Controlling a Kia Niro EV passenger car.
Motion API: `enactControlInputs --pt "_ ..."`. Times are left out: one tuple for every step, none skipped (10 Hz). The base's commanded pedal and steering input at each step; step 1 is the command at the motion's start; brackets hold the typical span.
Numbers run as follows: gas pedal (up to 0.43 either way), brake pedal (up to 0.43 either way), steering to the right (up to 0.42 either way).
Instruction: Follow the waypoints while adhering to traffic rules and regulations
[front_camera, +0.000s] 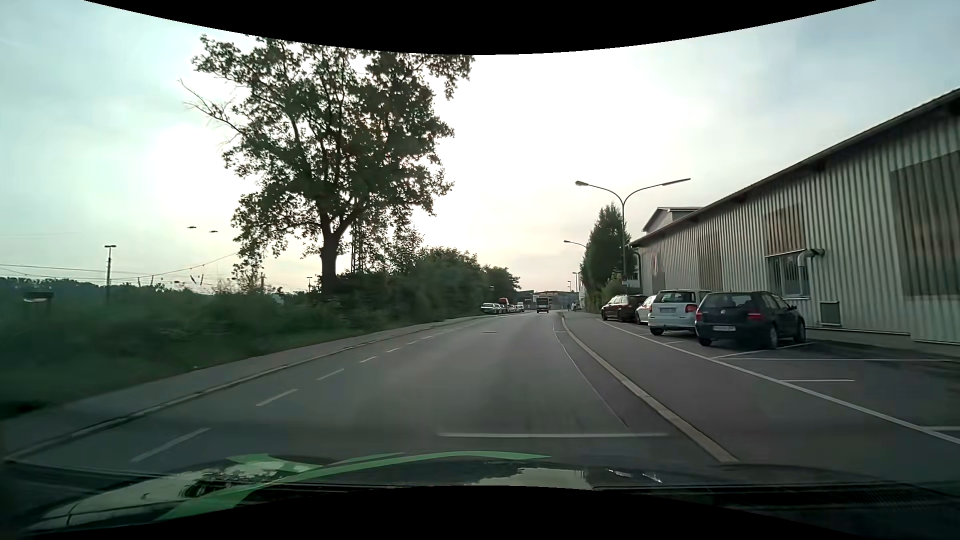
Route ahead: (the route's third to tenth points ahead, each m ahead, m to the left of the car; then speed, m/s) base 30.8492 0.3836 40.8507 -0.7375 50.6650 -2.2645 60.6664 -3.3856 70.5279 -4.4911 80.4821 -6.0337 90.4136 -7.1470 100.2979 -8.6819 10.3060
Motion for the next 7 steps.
enactControlInputs --pt "0.177 0.000 0.023" --pt "0.177 0.000 0.023" --pt "0.177 0.000 0.023" --pt "0.177 0.000 0.023" --pt "0.177 0.000 0.020" --pt "0.177 0.000 0.019" --pt "0.177 0.000 0.020"
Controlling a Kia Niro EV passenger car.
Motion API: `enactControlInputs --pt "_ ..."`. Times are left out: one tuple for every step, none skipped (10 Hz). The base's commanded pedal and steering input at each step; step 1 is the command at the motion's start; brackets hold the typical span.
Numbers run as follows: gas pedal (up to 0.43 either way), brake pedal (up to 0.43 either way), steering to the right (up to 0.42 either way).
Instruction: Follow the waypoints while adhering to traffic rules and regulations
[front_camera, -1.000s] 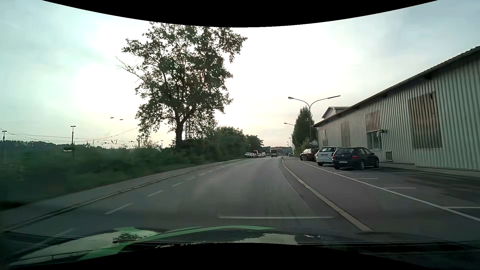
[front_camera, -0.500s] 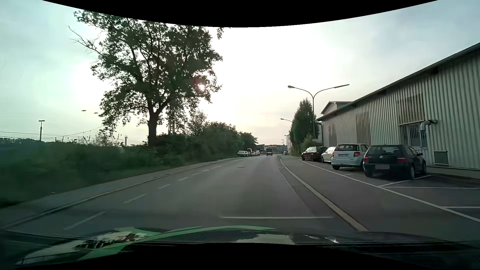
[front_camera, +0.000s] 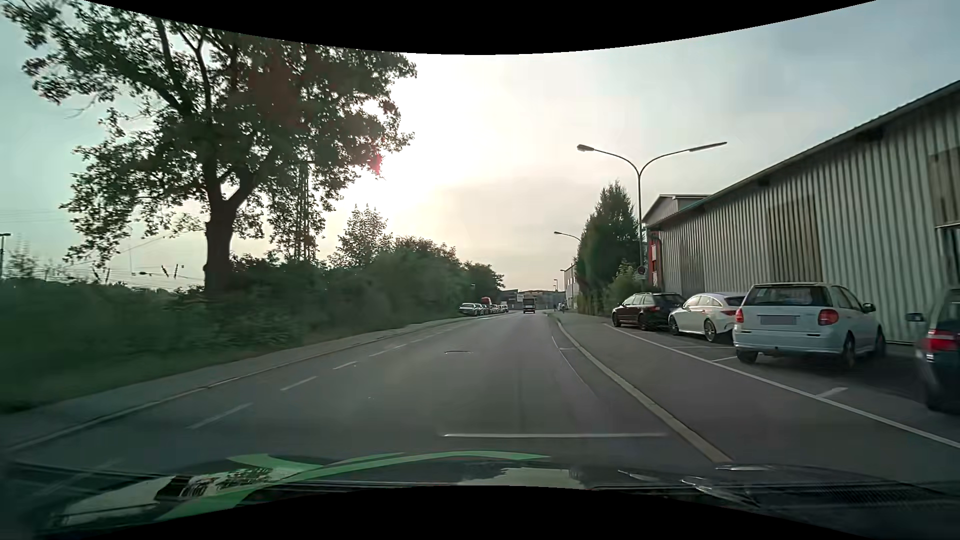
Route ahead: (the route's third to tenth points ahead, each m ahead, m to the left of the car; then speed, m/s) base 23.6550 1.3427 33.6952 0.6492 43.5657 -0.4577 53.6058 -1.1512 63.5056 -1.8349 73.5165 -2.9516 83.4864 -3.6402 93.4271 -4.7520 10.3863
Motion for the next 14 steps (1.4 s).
enactControlInputs --pt "0.177 0.000 0.020" --pt "0.177 0.000 0.019" --pt "0.169 0.000 0.019" --pt "0.157 0.000 0.018" --pt "0.157 0.000 0.015" --pt "0.157 0.000 0.012" --pt "0.157 0.000 0.010" --pt "0.157 0.000 0.010" --pt "0.157 0.000 0.010" --pt "0.157 0.000 0.010" --pt "0.157 0.000 0.010" --pt "0.157 0.000 0.010" --pt "0.157 0.000 0.010" --pt "0.157 0.000 0.009"
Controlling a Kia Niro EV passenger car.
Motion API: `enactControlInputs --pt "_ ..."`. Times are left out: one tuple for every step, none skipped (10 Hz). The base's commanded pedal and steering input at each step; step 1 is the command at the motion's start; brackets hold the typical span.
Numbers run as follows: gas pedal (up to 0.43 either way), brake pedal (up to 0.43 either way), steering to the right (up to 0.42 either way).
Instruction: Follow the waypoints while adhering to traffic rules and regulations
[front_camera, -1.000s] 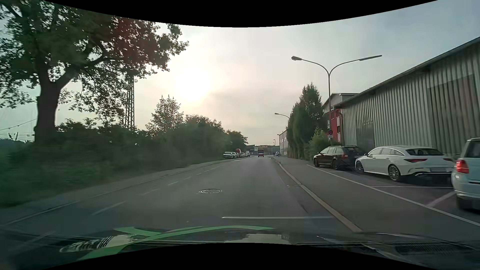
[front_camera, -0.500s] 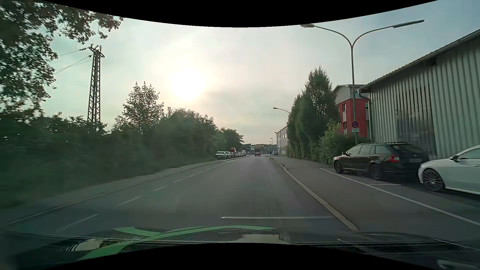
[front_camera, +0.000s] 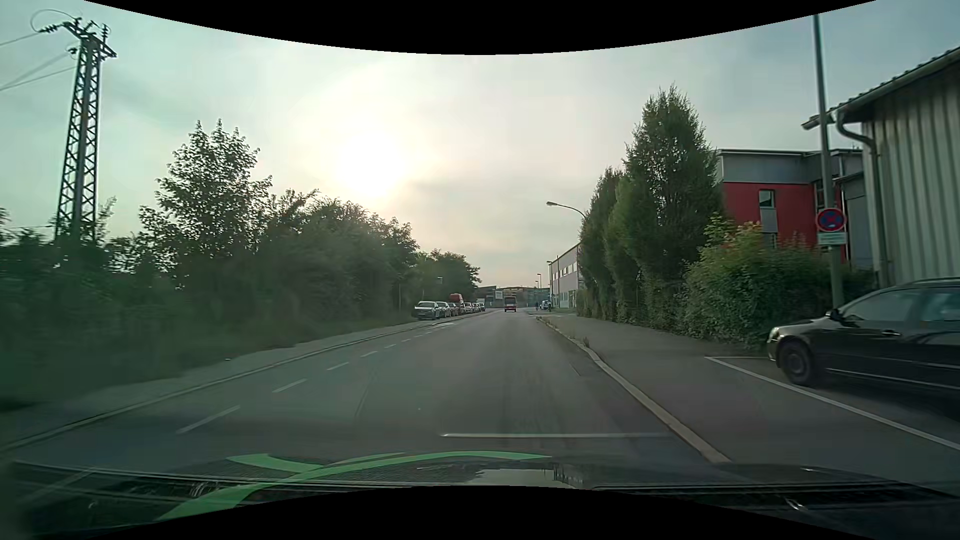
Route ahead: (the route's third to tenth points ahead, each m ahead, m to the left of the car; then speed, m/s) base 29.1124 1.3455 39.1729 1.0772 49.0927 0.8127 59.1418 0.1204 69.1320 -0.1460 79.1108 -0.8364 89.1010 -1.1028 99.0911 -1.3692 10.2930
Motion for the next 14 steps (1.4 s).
enactControlInputs --pt "0.157 0.000 0.008" --pt "0.157 0.000 0.008" --pt "0.157 0.000 0.008" --pt "0.157 0.000 0.008" --pt "0.157 0.000 0.007" --pt "0.157 0.000 0.006" --pt "0.157 0.000 0.005" --pt "0.157 0.000 0.005" --pt "0.157 0.000 0.005" --pt "0.157 0.000 0.004" --pt "0.157 0.000 0.002" --pt "0.157 0.000 0.000" --pt "0.150 0.000 -0.001" --pt "0.150 0.000 -0.002"
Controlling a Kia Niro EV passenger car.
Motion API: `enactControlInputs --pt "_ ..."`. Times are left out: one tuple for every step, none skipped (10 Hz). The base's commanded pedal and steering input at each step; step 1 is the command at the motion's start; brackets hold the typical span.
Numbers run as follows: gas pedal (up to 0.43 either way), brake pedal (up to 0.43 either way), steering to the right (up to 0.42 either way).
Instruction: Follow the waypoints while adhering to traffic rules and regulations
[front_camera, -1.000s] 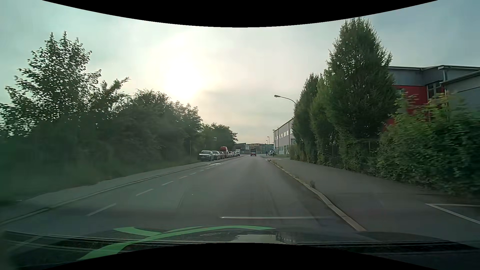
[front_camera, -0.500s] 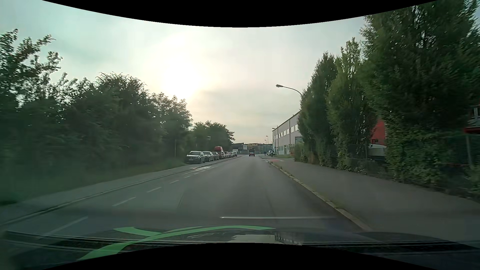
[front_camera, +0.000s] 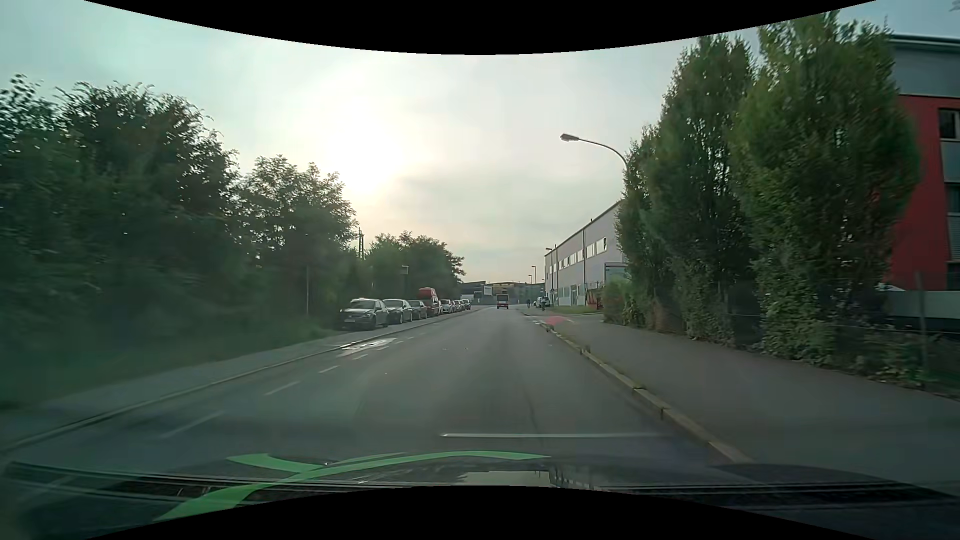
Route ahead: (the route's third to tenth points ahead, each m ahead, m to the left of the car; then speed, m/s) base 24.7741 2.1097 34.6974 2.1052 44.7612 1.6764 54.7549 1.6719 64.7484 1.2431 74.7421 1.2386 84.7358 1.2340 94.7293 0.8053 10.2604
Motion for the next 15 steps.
enactControlInputs --pt "0.150 0.000 -0.002" --pt "0.150 0.000 -0.002" --pt "0.150 0.000 -0.002" --pt "0.138 0.000 -0.002" --pt "0.138 0.000 -0.002" --pt "0.138 0.000 -0.002" --pt "0.138 0.000 -0.002" --pt "0.138 0.000 -0.002" --pt "0.138 0.000 -0.002" --pt "0.138 0.000 -0.002" --pt "0.138 0.000 -0.002" --pt "0.138 0.000 -0.002" --pt "0.138 0.000 -0.002" --pt "0.138 0.000 -0.002" --pt "0.138 0.000 -0.001"
